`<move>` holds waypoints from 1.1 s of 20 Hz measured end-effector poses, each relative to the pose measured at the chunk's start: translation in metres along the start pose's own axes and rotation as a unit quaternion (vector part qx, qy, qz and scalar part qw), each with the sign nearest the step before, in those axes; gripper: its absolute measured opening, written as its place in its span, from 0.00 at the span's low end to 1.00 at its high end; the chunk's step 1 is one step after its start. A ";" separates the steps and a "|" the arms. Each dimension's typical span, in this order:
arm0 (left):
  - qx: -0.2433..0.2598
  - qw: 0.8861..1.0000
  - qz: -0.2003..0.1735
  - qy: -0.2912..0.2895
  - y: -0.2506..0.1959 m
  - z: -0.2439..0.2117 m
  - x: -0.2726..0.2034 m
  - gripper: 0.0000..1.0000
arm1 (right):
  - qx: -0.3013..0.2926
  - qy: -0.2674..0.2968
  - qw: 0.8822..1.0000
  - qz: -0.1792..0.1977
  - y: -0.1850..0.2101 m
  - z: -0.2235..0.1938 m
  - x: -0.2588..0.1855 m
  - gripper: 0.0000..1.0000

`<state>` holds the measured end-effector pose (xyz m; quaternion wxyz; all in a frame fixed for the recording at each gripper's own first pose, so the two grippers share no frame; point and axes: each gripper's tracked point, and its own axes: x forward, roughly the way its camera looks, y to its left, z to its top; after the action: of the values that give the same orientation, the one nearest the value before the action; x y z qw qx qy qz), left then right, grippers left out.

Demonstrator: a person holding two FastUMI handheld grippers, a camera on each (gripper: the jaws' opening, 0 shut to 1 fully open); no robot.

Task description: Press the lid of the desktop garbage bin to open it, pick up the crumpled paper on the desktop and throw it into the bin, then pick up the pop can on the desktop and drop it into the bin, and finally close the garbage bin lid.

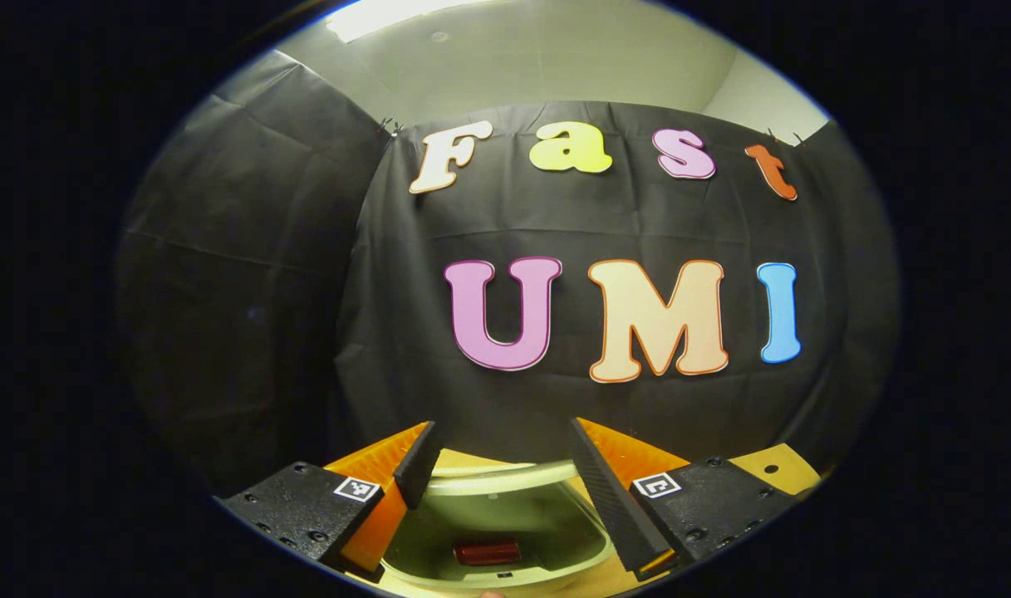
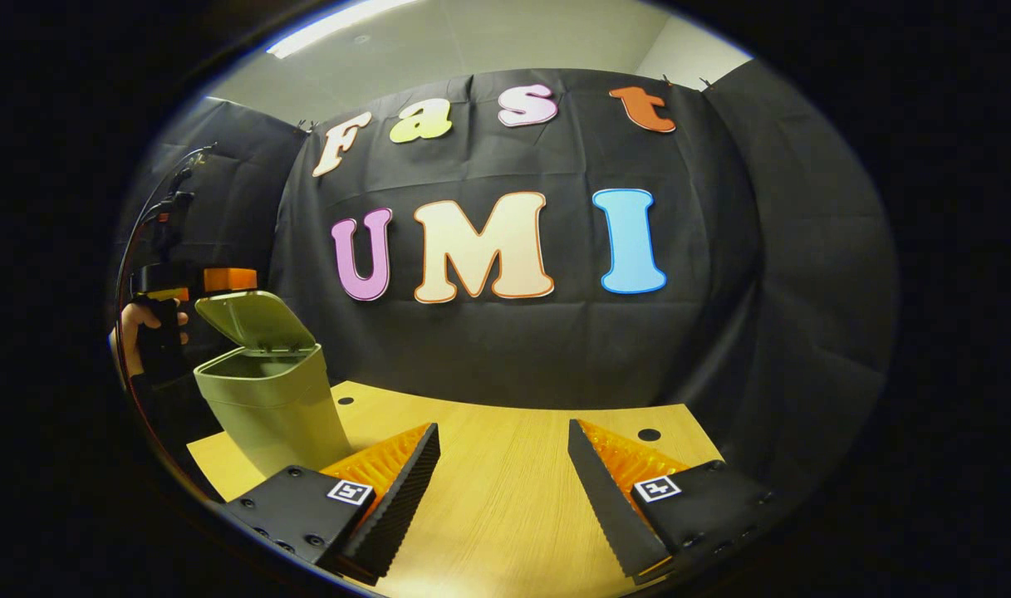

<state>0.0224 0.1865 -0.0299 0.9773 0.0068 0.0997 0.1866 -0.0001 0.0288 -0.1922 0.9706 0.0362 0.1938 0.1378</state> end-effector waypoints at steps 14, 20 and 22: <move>-0.003 0.996 0.010 0.083 0.000 -0.089 -0.012 0.96 | -0.015 0.022 1.000 0.014 0.006 -0.016 0.004 0.98; 0.025 0.996 0.007 0.082 -0.004 -0.102 -0.015 0.95 | -0.014 0.027 0.999 0.021 0.020 -0.022 0.012 0.98; 0.048 0.994 0.001 0.101 -0.006 -0.106 -0.014 0.95 | -0.019 0.033 0.999 0.021 0.024 -0.028 0.015 0.98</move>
<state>-0.0089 0.1730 -0.1316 0.9606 0.0354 0.2065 0.1826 -0.0038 0.0569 -0.2202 0.9611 0.0168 0.2224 0.1626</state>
